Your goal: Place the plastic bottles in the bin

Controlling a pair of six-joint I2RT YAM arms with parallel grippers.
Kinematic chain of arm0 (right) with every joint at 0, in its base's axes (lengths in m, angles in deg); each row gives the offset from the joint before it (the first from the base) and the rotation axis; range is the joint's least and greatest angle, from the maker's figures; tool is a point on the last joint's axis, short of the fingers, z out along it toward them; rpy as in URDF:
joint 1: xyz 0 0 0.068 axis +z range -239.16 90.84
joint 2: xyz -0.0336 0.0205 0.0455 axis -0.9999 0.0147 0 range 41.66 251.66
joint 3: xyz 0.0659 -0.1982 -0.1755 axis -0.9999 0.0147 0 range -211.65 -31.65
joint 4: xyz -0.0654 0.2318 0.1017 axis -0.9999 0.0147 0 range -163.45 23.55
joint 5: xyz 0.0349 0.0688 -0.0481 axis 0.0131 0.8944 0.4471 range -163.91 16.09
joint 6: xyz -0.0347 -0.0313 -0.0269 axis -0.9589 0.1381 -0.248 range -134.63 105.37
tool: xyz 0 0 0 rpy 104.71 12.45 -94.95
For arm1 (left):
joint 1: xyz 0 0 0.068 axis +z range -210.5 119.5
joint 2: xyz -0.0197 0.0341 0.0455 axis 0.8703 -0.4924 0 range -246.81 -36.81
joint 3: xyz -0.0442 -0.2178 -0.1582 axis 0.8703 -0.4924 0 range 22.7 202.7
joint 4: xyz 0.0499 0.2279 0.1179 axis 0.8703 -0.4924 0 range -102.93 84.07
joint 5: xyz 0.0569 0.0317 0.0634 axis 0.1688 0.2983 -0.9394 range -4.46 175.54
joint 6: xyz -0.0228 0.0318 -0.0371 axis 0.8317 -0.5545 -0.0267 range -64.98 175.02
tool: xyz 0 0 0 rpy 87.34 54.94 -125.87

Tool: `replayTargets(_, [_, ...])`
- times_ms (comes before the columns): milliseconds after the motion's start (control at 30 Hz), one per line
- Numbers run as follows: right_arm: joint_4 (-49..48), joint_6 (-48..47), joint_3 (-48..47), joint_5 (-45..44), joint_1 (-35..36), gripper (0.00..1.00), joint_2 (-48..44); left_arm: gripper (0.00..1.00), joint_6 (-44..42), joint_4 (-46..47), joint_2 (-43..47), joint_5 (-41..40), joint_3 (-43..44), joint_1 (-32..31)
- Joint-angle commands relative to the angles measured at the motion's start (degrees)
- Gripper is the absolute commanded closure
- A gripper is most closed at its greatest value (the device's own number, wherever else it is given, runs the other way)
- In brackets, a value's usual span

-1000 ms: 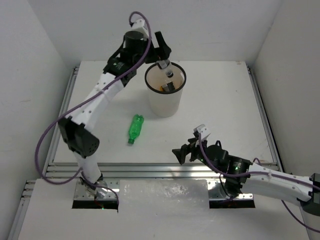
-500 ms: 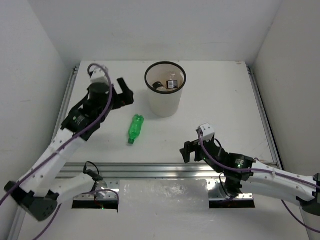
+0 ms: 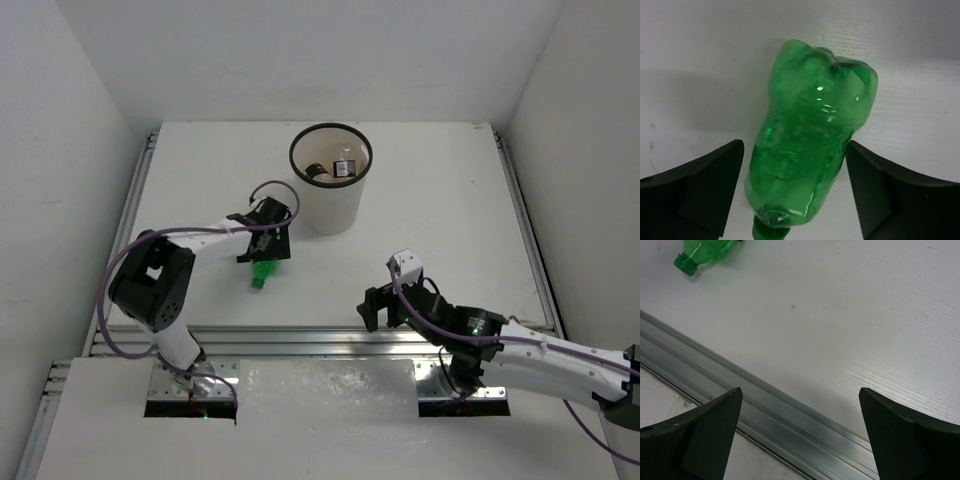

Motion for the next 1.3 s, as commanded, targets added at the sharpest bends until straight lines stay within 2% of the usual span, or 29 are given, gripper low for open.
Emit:
replayTargets(0, [-1.3, -0.6, 0.5, 0.4, -0.1, 0.01, -1.2, 0.24, 1.0, 3.7, -1.7, 1.3, 0.1, 0.3])
replayTargets(33, [-1.4, -0.7, 0.8, 0.2, -0.1, 0.01, -1.9, 0.39, 1.1, 4.2, -1.2, 1.3, -0.6, 0.3])
replayTargets(67, [-1.4, -0.8, 1.2, 0.0, -0.2, 0.01, -2.4, 0.57, 1.7, 4.0, -0.3, 0.1, -1.1, 0.3])
replayTargets(100, [-1.5, -0.9, 1.3, -0.5, -0.2, 0.01, -2.7, 0.82, 2.2, 3.2, 2.3, -0.8, -1.4, 0.3])
replayTargets(167, [-1.1, -1.0, 1.5, -1.0, -0.2, 0.01, -3.4, 0.94, 3.8, -0.9, 8.6, -4.8, -0.5, 0.3])
replayTargets(200, [-0.9, -1.0, 1.4, -1.6, -0.2, 0.01, -3.5, 0.98, 4.2, -2.0, 11.5, -5.5, 0.1, 0.1])
replayTargets(300, [0.0, -1.3, 1.1, -2.6, -0.2, 0.01, -3.7, 0.98, 3.8, -3.3, 22.7, -5.6, 4.4, -2.1])
replayTargets(333, [0.3, -1.3, 0.8, -4.0, -0.2, 0.01, -3.7, 0.98, 2.9, -0.5, 24.8, -3.4, 5.8, -2.6])
replayTargets(367, [1.3, -0.8, 0.5, -4.9, -0.2, 0.01, -3.6, 0.97, 0.6, 1.6, 28.0, 3.5, 8.3, -3.0])
replayTargets(400, [1.9, -0.3, 0.1, -6.9, -0.5, 0.01, -3.5, 0.97, -0.2, 6.5, 29.0, 7.3, 9.4, -3.2])
replayTargets(467, [2.7, -0.2, -0.4, -7.2, -1.5, 0.01, -3.4, 0.97, -1.9, 10.3, 28.8, 15.4, 13.7, -3.3])
replayTargets(567, [4.1, 0.5, -1.9, -5.4, -3.7, 0.01, -2.8, 0.97, -4.7, 12.4, 22.9, 17.2, 23.0, -3.4])
replayTargets(667, [5.8, 0.6, -3.2, -4.3, -4.5, 0.01, -2.9, 0.93, -7.0, 10.9, 14.1, 18.1, 34.2, -3.4])
replayTargets(733, [6.9, 0.5, -3.5, -4.2, -4.9, 0.01, -3.7, 0.91, -8.1, 6.4, 9.0, 17.8, 40.8, -3.4])
replayTargets(833, [8.0, 0.4, -3.6, -4.3, -5.0, 0.01, -5.6, 0.82, -9.6, 1.8, -1.9, 16.8, 54.2, -3.3])
replayTargets(900, [8.5, 0.0, -3.4, -4.2, -5.0, 0.01, -7.1, 0.80, -10.1, -1.7, -5.5, 15.7, 58.6, -3.3])
replayTargets(967, [9.3, -0.2, -3.1, -4.0, -5.1, 0.01, -8.4, 0.61, -10.3, -3.6, -9.7, 14.1, 63.5, -3.1])
replayTargets(1000, [9.5, -0.3, -3.0, -3.9, -5.1, 0.01, -8.8, 0.49, -10.5, -4.4, -10.7, 13.8, 64.6, -3.0])
replayTargets(1033, [10.5, -0.3, -3.0, -3.8, -5.2, 0.01, -9.3, 0.31, -10.3, -5.0, -12.8, 13.0, 66.5, -2.8])
replayTargets(1067, [10.5, -0.3, -3.1, -3.8, -5.2, 0.01, -9.3, 0.25, -10.3, -5.4, -12.9, 13.0, 66.5, -2.8])
replayTargets(1100, [11.3, -0.3, -3.2, -3.7, -5.2, 0.01, -9.6, 0.08, -10.3, -5.8, -13.5, 12.2, 67.3, -2.7])
replayTargets(1133, [11.8, -0.3, -3.6, -3.8, -5.2, 0.01, -9.7, 0.00, -10.0, -6.7, -13.6, 11.3, 67.8, -2.7])
replayTargets(1233, [15.2, 0.2, -7.1, -3.9, -5.2, 0.01, -9.6, 0.00, -9.3, -7.8, -9.7, 9.3, 65.2, -2.7])
replayTargets(1267, [17.1, -0.4, -8.1, -4.2, -5.2, 0.01, -9.6, 0.00, -9.0, -7.8, -5.4, 7.2, 61.4, -2.9])
